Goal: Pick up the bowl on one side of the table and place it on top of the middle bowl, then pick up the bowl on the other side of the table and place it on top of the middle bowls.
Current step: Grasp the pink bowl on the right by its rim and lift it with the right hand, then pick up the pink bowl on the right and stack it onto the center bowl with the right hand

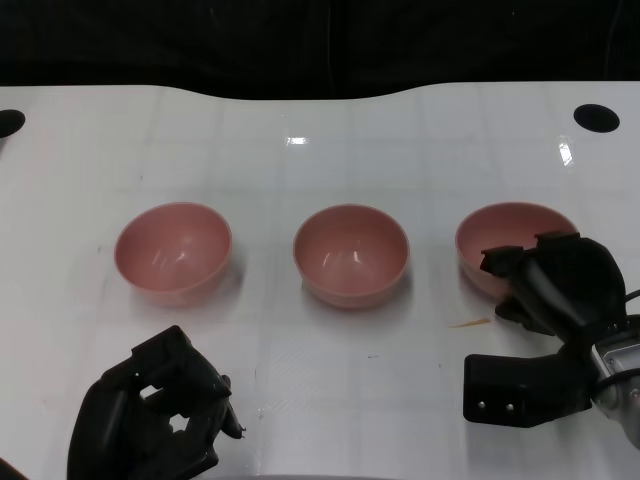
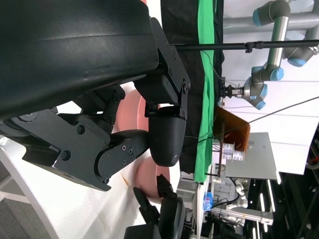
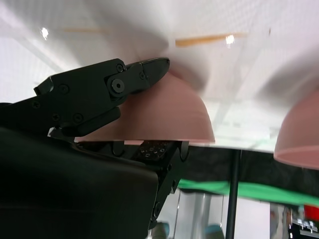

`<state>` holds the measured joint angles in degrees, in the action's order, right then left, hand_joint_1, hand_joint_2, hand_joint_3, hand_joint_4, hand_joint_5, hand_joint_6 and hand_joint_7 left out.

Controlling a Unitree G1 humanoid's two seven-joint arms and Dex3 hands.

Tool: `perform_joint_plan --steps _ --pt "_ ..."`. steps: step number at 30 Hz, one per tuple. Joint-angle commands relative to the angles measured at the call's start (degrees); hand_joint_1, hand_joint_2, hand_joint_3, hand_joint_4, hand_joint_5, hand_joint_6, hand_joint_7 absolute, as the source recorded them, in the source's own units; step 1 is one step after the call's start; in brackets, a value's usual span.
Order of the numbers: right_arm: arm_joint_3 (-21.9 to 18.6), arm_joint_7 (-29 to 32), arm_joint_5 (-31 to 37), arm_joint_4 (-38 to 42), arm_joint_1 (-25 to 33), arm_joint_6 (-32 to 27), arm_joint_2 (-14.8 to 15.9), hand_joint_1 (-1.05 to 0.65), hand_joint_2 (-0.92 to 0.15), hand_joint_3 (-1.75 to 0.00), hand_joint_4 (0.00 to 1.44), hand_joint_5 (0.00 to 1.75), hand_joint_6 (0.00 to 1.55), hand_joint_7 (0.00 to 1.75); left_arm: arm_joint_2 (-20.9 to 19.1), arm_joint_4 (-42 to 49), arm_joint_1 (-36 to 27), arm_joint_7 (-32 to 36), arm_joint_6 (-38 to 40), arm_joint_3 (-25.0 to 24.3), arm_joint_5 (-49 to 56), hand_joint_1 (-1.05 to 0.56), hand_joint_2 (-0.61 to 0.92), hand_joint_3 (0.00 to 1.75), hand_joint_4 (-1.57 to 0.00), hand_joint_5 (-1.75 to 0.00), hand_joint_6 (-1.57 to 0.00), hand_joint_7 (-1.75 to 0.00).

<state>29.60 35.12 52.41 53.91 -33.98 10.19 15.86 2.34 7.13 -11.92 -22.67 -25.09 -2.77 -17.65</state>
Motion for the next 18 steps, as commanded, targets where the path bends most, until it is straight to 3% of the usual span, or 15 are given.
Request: perform_joint_plan --steps 1,4,5,6,8,11,15,18 --pt "0.18 5.63 -0.13 -0.47 -1.82 2.03 1.06 -0.18 -0.92 -0.11 0.88 1.74 0.67 1.7 -0.46 -0.4 -0.15 0.47 -0.54 -0.16 0.68 -0.12 0.6 0.94 -0.83 -1.6 -0.82 -1.38" --pt "0.12 8.37 -0.04 -2.33 -2.32 3.25 1.46 -0.17 -0.92 -0.19 0.88 1.75 0.67 1.74 -0.42 -0.42 -0.15 0.6 -0.43 -0.18 0.89 -0.12 0.6 0.94 -0.82 -1.6 -0.82 -1.39" --pt "-0.03 8.76 -0.17 -3.19 -2.3 3.41 1.52 -0.17 -0.79 -0.41 0.9 1.75 0.69 1.74 -0.4 -0.43 -0.15 0.66 -0.4 -0.2 0.96 -0.12 0.6 0.94 -0.83 -1.6 -0.82 -1.39" --pt "-0.11 8.99 -0.27 -3.85 -2.25 3.49 1.58 -0.17 -0.59 -0.77 0.9 1.75 0.7 1.75 -0.38 -0.43 -0.15 0.7 -0.38 -0.21 1.01 -0.12 0.6 0.94 -0.83 -1.6 -0.82 -1.39" --pt "-0.12 9.09 -0.36 -4.39 -2.14 3.48 1.67 -0.17 -0.48 -0.97 0.91 1.75 0.71 1.75 -0.34 -0.44 -0.15 0.71 -0.35 -0.25 1.08 -0.12 0.6 0.95 -0.83 -1.6 -0.82 -1.4" --pt "-0.08 9.02 -0.41 -4.7 -2.01 3.37 1.75 -0.17 -0.44 -1.04 0.91 1.75 0.71 1.75 -0.29 -0.45 -0.15 0.68 -0.34 -0.3 1.14 -0.12 0.6 0.95 -0.83 -1.6 -0.82 -1.4" --pt "-1.78 7.27 -3.19 -17.4 -0.75 8.49 1.36 -0.15 -0.38 -1.25 0.97 1.75 0.77 1.75 -0.32 -0.22 -0.12 0.24 -0.45 -0.33 0.88 -0.12 0.6 0.95 -0.83 -1.6 -0.81 -1.4" --pt "-2.33 4.34 -4.43 -21.89 -0.31 9.85 0.97 -0.18 -0.38 -1.26 0.97 1.75 0.76 1.75 -0.34 -0.25 -0.11 0.05 -0.51 -0.29 0.67 -0.13 0.6 0.95 -0.82 -1.61 -0.81 -1.4"
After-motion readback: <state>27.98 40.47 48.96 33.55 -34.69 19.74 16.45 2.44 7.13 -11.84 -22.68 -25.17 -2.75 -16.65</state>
